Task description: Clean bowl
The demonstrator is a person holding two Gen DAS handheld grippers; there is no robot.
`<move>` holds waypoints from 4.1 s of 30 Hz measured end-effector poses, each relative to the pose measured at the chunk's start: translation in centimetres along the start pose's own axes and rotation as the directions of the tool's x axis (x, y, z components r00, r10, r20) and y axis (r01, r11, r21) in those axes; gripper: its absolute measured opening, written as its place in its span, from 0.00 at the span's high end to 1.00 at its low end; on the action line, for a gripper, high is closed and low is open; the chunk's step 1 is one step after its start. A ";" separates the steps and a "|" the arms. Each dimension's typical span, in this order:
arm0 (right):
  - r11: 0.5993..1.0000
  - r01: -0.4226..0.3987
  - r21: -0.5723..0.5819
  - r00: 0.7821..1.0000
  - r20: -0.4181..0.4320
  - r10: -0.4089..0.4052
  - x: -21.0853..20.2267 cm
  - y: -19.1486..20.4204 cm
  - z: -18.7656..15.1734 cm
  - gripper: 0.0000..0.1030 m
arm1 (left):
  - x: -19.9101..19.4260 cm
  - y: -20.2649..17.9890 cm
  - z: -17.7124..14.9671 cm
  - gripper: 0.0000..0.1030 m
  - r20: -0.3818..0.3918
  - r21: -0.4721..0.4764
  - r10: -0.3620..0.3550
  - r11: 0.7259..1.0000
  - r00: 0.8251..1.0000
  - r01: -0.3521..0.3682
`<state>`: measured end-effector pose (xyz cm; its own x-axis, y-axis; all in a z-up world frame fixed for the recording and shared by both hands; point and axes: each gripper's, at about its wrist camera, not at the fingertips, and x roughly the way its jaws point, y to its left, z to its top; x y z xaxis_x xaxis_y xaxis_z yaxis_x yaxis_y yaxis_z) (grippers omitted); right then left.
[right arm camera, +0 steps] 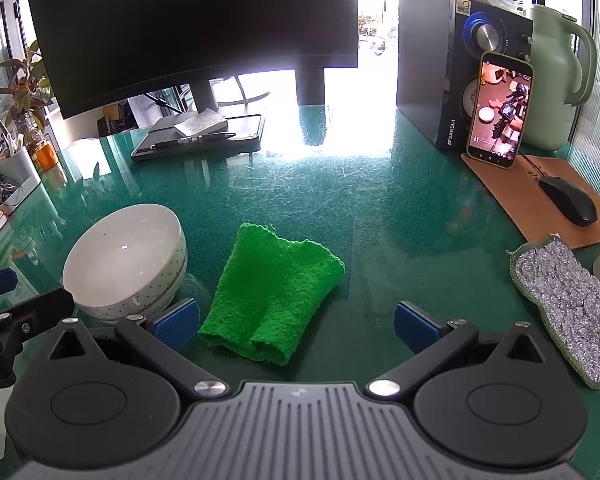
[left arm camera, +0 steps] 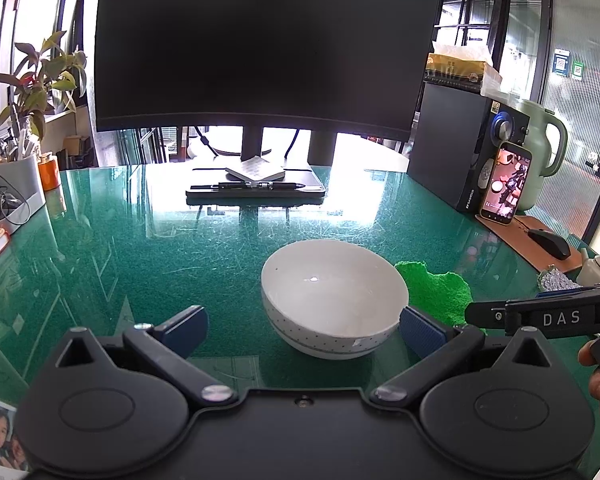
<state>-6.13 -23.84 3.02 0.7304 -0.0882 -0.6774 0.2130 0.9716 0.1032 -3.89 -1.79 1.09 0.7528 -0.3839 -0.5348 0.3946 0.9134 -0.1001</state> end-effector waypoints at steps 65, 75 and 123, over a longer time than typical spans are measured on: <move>1.000 -0.002 -0.002 1.000 -0.016 0.002 0.4 0.0 -0.2 0.00 | 0.1 -0.1 -0.5 0.00 -0.004 0.001 0.006 1.000 1.000 -0.006; 1.000 0.000 -0.001 1.000 -0.021 0.000 0.5 0.0 -0.2 0.00 | 0.3 -0.1 -0.5 0.00 -0.006 0.000 0.004 1.000 1.000 -0.004; 1.000 0.002 -0.025 0.999 -0.054 -0.004 0.8 0.3 -0.7 0.00 | -10.2 -2.0 11.8 0.00 0.276 -0.300 -0.050 0.944 0.960 0.136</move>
<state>-5.93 -23.47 1.97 0.6932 -0.0798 -0.7163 0.1988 0.9765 0.0836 -6.15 -1.31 16.62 0.8483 -0.4517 -0.2764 0.3168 0.8510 -0.4188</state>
